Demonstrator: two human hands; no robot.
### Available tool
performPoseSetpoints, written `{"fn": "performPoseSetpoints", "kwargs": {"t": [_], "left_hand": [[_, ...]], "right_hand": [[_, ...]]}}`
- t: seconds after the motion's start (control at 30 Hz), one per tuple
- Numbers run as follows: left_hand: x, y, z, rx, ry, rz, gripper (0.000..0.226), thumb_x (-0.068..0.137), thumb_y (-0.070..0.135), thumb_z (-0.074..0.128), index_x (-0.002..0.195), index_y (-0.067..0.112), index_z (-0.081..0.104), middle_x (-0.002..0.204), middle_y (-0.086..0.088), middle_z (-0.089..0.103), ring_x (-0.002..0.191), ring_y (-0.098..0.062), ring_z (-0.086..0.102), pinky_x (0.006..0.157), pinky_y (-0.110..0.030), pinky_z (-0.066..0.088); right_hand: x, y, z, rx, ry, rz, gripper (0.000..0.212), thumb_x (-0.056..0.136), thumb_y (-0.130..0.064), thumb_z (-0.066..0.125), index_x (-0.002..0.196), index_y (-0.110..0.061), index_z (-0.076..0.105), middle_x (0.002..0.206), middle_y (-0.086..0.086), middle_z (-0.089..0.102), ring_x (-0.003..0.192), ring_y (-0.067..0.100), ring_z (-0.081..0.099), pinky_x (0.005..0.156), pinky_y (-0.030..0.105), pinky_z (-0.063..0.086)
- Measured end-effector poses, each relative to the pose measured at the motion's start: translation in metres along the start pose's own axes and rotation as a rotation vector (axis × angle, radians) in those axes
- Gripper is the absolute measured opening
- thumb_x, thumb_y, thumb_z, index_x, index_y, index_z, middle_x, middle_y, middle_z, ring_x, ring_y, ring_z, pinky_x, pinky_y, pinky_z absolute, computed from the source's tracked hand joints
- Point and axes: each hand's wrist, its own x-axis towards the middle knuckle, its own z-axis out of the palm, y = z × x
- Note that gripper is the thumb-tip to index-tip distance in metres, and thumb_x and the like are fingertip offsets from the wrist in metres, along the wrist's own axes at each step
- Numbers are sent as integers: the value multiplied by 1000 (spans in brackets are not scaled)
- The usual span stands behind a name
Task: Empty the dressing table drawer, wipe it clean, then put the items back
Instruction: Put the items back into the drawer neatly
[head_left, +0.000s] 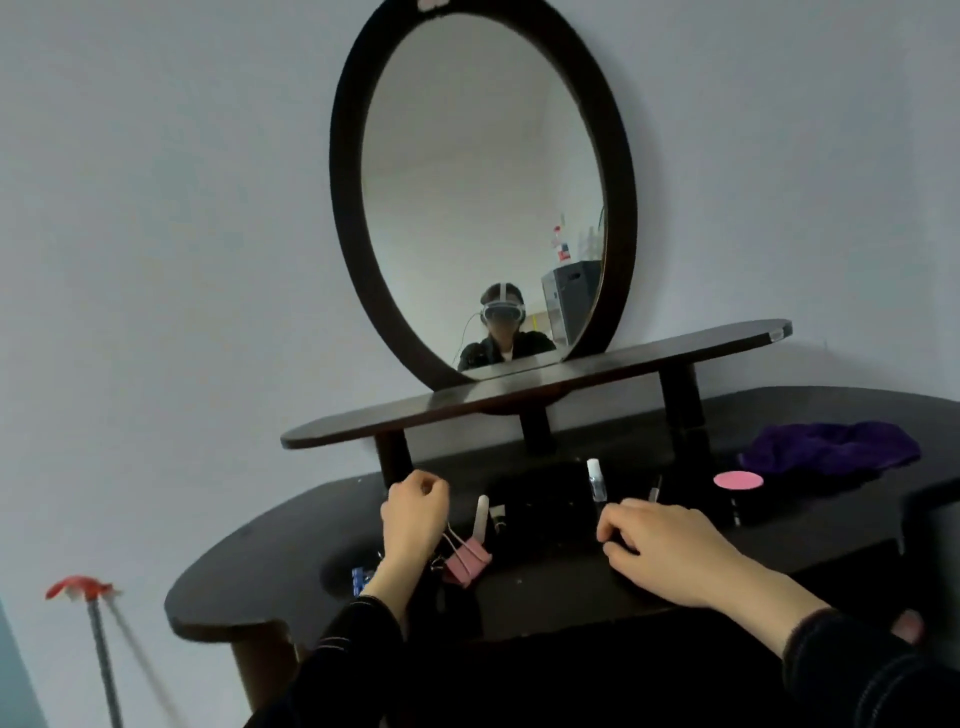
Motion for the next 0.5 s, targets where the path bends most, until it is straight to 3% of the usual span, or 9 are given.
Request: {"fn": "performPoseSetpoints", "kwargs": {"t": [0.07,0.17,0.23,0.4,0.5], "left_hand": [[19,-3,1,87,-119,-111,21,91,20,51,101,18,70,99,-9,66,99,-33,61,89,-41,51],[37,3,6,38,-269,-185,10,89,5,59,85,2,68,67,-11,54,58,-23,48,58,-30,40],[43,8,11,134,-338,-172,9,88,9,65,88,1,66,70,-10,52,57,-21,46,52,-27,37],[41,21,32,406,-455,-39,44,80,45,79,89,4,65,79,-6,55,72,-20,53,62,-28,42],[43,31,41,494,-467,15,43,78,44,80,85,5,62,80,-11,61,75,-22,62,68,-34,53]], "right_hand": [[3,-2,3,8,0,-32,20,98,-45,44,111,-38,57,83,-23,46,77,1,49,65,26,34],[7,-6,5,14,12,-51,20,96,-45,43,109,-37,56,87,-20,51,83,3,53,69,29,36],[10,-9,7,16,17,-57,20,95,-44,43,107,-36,56,93,-18,56,89,8,59,72,32,39],[11,-14,9,15,27,-55,20,94,-43,43,105,-34,56,101,-13,63,91,12,62,73,33,42],[10,-15,9,25,31,-54,22,94,-43,43,107,-33,58,104,-11,64,92,13,63,77,34,47]]}}
